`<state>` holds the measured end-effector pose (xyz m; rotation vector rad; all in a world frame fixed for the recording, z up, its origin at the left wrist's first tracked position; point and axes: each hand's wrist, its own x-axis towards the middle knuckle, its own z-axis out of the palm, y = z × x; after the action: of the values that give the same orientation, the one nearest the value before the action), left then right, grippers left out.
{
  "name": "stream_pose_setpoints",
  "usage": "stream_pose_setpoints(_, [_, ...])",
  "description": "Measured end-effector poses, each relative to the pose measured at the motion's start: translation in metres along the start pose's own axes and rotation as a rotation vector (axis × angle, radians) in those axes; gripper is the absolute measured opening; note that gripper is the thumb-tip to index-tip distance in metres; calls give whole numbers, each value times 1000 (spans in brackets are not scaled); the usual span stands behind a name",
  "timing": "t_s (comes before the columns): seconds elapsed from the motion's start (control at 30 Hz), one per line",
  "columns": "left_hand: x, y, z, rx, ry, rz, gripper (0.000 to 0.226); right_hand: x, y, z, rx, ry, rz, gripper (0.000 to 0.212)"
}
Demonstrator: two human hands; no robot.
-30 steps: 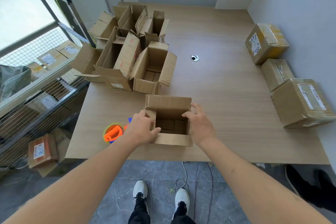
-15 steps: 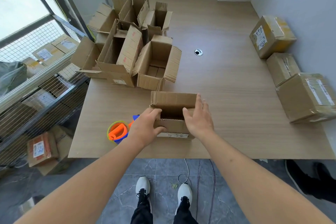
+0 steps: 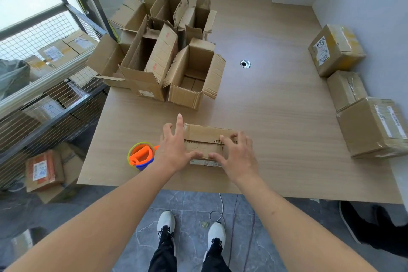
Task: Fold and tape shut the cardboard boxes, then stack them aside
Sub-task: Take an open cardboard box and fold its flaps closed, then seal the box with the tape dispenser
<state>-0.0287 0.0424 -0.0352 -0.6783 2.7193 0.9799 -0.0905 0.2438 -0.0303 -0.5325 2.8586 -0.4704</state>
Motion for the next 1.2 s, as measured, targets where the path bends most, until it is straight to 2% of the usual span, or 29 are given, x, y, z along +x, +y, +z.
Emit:
stream_pose_setpoints(0.1, [-4, -24, 4, -32, 109, -2, 75, -5, -4, 9, 43, -19, 70, 61])
stream_pose_setpoints(0.17, [-2, -44, 7, 73, 181, -51, 65, -7, -3, 13, 66, -25, 76, 59])
stream_pose_setpoints(0.27, [0, -75, 17, 319, 118, -177, 79, -9, 0, 20, 91, -18, 66, 57])
stream_pose_setpoints(0.33, [-1, -96, 22, 378, 35, -231, 90, -11, 1, 26, 99, 6, 53, 57])
stream_pose_setpoints(0.4, [-3, -115, 24, 408, 3, -212, 94, -12, 2, 29, 111, 24, 52, 57])
stream_pose_setpoints(0.47, [-4, -128, 23, 333, 57, -139, 95, -13, 4, 31, 124, 32, 58, 58])
stream_pose_setpoints(0.6, [-4, -134, 8, -72, 229, 1, 100, -14, 4, 34, 156, 66, 64, 58])
stream_pose_setpoints(0.7, [-6, -114, -16, -230, 301, 253, 96, -12, -1, 40, 212, 80, 56, 58])
stream_pose_setpoints(0.8, [-6, -80, -43, -109, 275, 537, 83, -12, -5, 44, 320, 96, 61, 55])
stream_pose_setpoints(0.9, [-3, -47, -56, 72, 116, 684, 86, -9, 4, 47, 470, 132, 22, 48])
stream_pose_setpoints(1.0, [0, -26, -55, 245, 1, 749, 98, -5, 20, 41, 585, 61, -3, 56])
stream_pose_setpoints(1.1, [4, -15, -52, 347, -31, 765, 105, -1, 32, 30, 637, 35, -14, 66])
stream_pose_setpoints(1.2, [6, -10, -49, 431, -54, 767, 108, 5, 35, 20, 389, 63, -84, 60])
